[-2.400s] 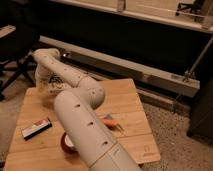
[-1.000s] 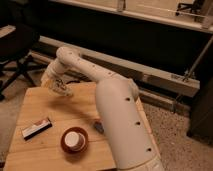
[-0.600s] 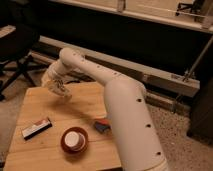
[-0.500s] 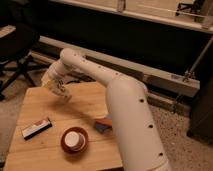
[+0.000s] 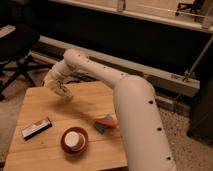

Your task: Stand the bottle upright

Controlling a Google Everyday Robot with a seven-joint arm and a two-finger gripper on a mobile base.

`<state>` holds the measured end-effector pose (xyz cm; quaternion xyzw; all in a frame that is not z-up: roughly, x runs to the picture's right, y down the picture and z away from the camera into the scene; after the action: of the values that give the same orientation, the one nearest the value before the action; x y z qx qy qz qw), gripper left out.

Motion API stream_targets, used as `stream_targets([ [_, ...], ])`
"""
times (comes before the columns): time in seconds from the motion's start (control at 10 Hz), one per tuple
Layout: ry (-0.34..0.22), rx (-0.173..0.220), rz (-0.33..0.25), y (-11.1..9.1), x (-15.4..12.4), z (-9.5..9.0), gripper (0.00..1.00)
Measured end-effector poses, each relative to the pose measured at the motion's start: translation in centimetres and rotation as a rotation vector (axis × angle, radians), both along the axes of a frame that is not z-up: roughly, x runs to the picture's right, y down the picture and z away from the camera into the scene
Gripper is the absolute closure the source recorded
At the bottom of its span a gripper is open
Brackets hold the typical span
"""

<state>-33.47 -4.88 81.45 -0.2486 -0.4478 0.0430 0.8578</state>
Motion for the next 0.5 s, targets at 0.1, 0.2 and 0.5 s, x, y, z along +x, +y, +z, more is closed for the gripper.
stream_targets([
  [0.1, -0.02, -0.005, 0.018, 0.0, 0.1, -0.2, 0.7],
  [0.2, -0.047, -0.009, 0.037, -0.1, 0.2, -0.6, 0.7],
  [0.5, -0.111, -0.019, 0.078, -0.1, 0.9, -1.3, 0.7],
])
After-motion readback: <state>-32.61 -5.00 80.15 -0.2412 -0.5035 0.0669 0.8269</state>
